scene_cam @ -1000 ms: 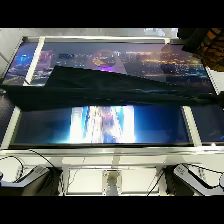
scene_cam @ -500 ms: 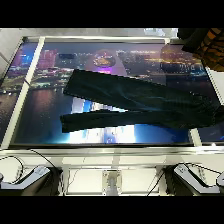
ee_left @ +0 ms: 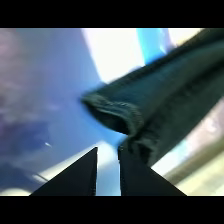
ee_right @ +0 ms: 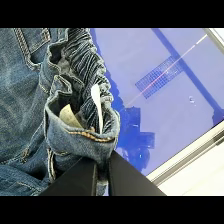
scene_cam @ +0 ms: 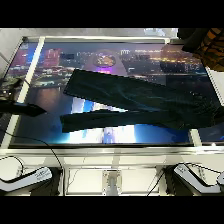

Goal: Fold the clothes and pants, and hang the long-sleeved shirts on hangers.

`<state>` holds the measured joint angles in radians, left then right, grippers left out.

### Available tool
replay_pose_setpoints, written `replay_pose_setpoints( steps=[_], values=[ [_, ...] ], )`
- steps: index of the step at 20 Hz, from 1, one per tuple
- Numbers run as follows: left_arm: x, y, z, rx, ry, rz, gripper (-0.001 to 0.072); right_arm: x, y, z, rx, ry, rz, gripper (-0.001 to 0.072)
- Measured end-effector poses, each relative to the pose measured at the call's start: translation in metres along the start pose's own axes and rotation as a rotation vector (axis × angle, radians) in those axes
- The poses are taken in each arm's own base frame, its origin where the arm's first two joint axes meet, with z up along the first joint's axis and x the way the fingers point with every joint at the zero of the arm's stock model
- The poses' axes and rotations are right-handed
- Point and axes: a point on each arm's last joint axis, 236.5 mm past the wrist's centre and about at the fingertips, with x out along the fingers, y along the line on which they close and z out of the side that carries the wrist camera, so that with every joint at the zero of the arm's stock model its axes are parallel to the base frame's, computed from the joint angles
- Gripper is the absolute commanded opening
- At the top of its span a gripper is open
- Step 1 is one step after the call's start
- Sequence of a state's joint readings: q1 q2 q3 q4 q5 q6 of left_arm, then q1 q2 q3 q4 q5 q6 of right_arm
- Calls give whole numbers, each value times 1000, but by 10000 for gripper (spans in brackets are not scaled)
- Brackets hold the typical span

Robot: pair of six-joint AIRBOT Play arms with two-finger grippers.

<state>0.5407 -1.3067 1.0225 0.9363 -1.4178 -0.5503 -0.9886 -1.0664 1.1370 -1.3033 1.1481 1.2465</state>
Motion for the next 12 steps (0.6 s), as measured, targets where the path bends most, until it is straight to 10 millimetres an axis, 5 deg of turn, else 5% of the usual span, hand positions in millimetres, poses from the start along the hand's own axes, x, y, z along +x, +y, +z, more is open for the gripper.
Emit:
replay_pose_setpoints(
  steps=[4,12],
  values=[
    [37,-17,-19,-106,141,-138,171,0,0,0,0,1,1,27],
    [57,-51,-63,-268,286,-268,173,0,0,-1,0,3,1,27]
  ],
)
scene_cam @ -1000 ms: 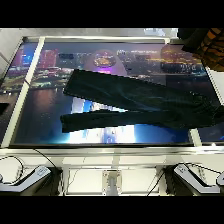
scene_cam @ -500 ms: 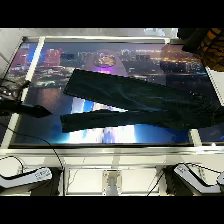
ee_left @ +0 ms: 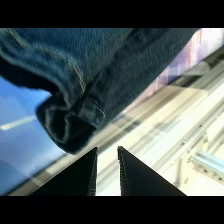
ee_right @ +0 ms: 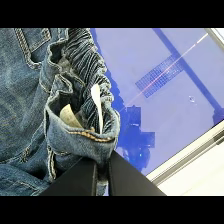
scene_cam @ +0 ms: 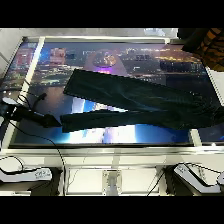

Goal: Fold the clothes and pants, and hang the long-sleeved shirts on hangers.

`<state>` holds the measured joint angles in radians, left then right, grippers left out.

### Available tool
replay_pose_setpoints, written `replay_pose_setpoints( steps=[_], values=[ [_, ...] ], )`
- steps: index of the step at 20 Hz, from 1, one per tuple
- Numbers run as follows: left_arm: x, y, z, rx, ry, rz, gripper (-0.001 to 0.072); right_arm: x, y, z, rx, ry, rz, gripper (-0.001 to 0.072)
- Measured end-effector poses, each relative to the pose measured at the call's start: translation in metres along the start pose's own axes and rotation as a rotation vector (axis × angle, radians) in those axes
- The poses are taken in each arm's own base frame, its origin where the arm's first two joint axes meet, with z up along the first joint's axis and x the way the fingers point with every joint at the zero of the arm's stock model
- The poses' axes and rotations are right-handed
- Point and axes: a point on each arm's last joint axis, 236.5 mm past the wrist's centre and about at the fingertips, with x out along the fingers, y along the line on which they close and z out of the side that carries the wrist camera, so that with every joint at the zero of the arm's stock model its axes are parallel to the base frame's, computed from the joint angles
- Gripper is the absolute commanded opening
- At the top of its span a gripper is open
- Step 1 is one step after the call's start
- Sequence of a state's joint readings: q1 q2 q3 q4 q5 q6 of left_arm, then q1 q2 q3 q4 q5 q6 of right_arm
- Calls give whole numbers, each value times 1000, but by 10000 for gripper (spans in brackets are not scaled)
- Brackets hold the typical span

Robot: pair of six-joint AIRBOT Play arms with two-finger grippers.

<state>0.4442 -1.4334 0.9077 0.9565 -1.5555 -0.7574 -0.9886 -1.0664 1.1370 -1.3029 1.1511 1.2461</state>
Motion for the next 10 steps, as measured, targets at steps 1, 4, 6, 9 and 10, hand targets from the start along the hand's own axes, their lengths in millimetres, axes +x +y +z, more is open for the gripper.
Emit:
replay_pose_setpoints(
  steps=[1,4,6,9,10],
  values=[
    [4,-1,-5,-15,10,-10,174,0,0,0,0,0,0,27],
    [11,1,-10,-53,14,-13,175,0,0,1,0,-3,-1,27],
    [14,7,-7,-71,-6,8,175,0,0,1,0,-5,-2,27],
    [15,17,0,-96,-41,46,175,0,0,1,0,-5,-2,27],
    [16,19,1,-103,-49,53,175,0,0,1,0,-5,-2,27]
  ],
)
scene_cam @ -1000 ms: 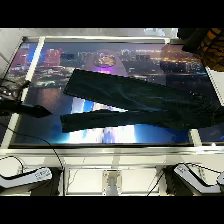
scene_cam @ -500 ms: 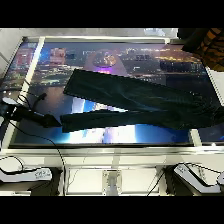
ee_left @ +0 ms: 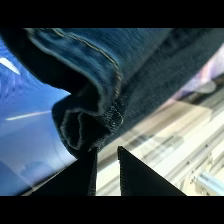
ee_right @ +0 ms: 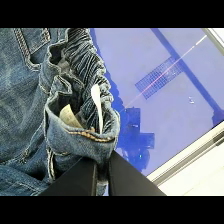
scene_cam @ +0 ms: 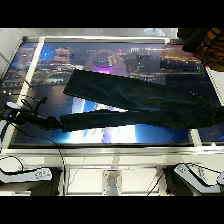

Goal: Fold the clothes and pants, and hang the long-sleeved shirts on hangers.

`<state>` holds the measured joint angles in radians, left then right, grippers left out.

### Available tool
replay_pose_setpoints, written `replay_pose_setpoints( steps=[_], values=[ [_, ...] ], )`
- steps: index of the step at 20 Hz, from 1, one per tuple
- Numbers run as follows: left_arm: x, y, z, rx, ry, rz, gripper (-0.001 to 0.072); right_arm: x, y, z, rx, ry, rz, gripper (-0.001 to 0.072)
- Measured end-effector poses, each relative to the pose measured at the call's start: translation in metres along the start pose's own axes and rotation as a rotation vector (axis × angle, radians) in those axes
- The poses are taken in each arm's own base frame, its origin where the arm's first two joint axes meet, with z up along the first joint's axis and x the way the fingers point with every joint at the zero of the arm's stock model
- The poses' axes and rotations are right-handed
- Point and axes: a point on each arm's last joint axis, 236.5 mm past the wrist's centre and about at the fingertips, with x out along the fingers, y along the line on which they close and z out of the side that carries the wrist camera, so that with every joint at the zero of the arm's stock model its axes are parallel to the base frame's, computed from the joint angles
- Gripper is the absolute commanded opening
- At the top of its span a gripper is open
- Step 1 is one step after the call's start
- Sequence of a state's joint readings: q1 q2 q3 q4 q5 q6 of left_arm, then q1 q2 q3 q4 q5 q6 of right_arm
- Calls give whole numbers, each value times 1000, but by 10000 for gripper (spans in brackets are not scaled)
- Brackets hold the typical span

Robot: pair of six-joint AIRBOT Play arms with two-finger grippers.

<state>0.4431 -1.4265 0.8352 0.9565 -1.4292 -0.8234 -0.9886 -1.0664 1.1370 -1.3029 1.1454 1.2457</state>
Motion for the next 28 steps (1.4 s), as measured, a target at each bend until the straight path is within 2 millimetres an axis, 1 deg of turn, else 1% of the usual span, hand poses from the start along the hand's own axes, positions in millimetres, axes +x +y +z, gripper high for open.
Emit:
replay_pose_setpoints(
  steps=[4,9,11,13,16,21,25,28],
  values=[
    [-3,5,8,-21,-44,37,175,0,0,-1,0,2,1,27],
    [-17,-3,25,-18,-139,64,176,0,0,-1,0,2,1,27],
    [-19,-4,27,-22,-153,72,176,0,0,0,-1,2,1,27],
    [-20,-4,28,-24,-162,76,229,0,0,0,-1,0,0,27],
    [-16,-3,24,-49,-156,70,233,0,0,0,-1,-2,0,27],
    [-3,-2,9,-82,-120,52,233,0,0,1,-1,-4,-1,27],
    [1,-3,6,-92,-118,41,232,0,0,1,-1,-5,-1,27],
    [2,-3,9,-95,-134,37,233,0,0,1,-1,-6,-2,27]
  ],
)
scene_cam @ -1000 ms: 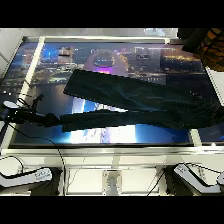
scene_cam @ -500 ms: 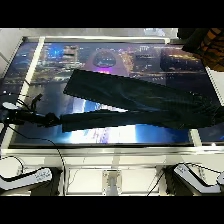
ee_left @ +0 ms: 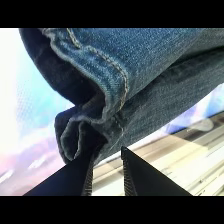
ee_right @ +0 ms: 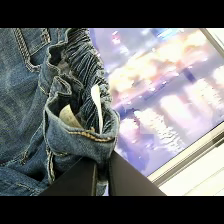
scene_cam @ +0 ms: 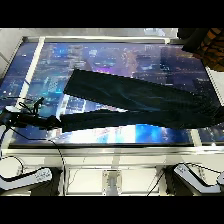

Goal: Fold the clothes and pants, and hang the long-sleeved shirts on hangers.

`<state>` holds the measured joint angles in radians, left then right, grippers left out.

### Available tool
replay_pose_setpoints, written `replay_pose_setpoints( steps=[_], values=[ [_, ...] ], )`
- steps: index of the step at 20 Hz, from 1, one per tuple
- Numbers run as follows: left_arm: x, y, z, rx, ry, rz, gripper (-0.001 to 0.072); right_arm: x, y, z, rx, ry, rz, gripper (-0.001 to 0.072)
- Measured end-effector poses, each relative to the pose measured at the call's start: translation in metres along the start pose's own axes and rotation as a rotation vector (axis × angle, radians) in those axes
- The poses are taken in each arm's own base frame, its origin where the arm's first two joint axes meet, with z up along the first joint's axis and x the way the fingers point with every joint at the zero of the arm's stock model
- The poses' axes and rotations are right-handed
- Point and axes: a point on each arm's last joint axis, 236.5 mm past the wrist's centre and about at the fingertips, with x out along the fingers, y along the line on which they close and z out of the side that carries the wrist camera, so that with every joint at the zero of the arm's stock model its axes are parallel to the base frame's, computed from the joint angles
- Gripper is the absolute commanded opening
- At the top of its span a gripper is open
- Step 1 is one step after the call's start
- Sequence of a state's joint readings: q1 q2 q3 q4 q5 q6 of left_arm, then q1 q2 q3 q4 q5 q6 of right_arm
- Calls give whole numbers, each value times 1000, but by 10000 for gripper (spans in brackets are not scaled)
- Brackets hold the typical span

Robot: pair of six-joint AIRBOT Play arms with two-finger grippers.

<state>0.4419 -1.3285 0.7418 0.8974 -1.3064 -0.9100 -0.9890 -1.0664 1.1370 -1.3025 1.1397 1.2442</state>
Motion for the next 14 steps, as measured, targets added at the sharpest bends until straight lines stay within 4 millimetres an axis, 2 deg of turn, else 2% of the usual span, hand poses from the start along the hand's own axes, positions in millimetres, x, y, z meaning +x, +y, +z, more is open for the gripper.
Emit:
replay_pose_setpoints(
  steps=[3,5,6,10,12,14],
  values=[
    [4,-1,8,4,-29,5,229,0,0,0,0,0,0,27],
    [11,-3,13,14,-33,12,198,0,0,0,0,0,0,27],
    [15,-3,14,20,-28,15,13,0,0,0,0,0,0,27],
    [26,-7,15,40,-10,19,18,0,0,0,-1,1,-1,27],
    [18,-10,24,56,-38,29,18,0,-1,-1,-2,4,-5,26],
    [-3,-16,40,78,-101,45,17,0,-1,-2,-3,10,-5,26]
  ],
)
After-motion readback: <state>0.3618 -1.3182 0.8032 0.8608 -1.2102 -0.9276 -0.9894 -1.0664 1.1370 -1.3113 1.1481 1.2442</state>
